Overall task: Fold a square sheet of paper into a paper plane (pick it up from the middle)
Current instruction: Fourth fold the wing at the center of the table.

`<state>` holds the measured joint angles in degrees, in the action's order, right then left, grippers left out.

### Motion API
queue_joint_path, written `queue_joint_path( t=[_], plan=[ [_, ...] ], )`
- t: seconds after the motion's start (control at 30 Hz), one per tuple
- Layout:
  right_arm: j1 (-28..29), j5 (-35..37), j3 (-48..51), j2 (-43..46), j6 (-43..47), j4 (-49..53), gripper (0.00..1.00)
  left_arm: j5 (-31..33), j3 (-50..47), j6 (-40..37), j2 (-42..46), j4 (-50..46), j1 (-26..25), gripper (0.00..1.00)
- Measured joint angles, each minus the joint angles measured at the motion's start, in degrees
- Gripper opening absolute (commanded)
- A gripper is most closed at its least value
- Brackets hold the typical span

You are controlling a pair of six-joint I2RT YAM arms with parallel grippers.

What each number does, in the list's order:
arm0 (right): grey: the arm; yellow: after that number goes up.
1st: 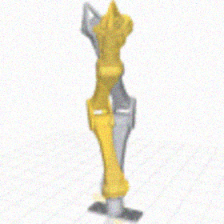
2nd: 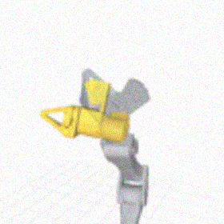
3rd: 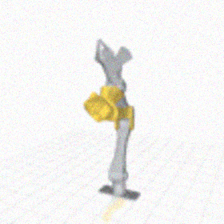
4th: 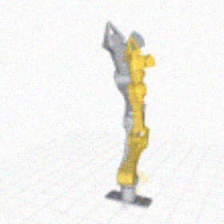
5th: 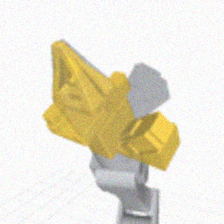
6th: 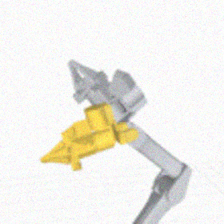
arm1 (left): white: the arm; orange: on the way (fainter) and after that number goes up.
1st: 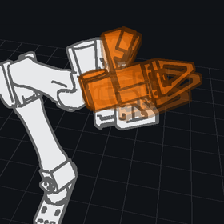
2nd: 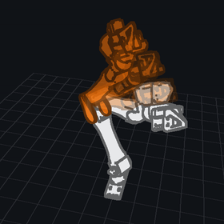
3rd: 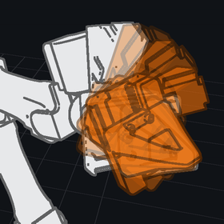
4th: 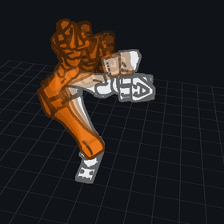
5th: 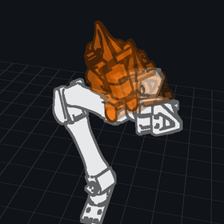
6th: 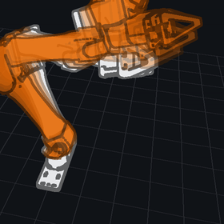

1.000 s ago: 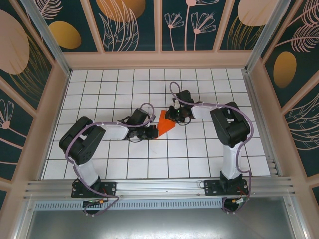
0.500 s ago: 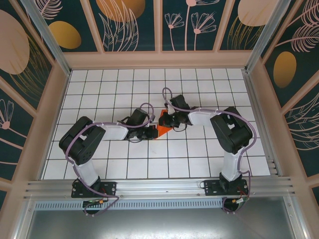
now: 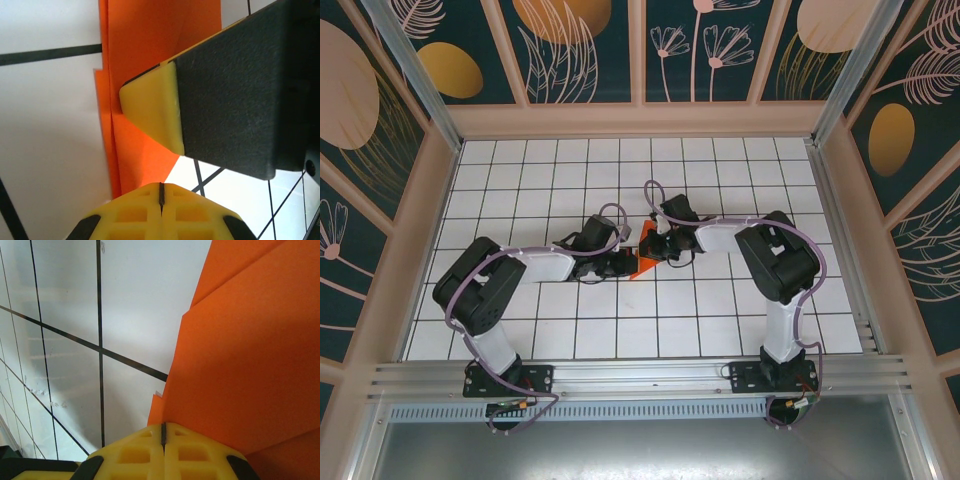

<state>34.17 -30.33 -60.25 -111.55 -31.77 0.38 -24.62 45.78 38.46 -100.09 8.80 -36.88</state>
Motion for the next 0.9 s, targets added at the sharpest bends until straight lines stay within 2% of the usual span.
queue_joint_path(
  t=[0.9],
  plan=[
    [0.0, -0.83, 2.12, 0.9, 2.32, -1.9, 0.01, 1.07, -0.2, 0.39, -2.38, 0.07, 0.0, 0.0]
  ],
)
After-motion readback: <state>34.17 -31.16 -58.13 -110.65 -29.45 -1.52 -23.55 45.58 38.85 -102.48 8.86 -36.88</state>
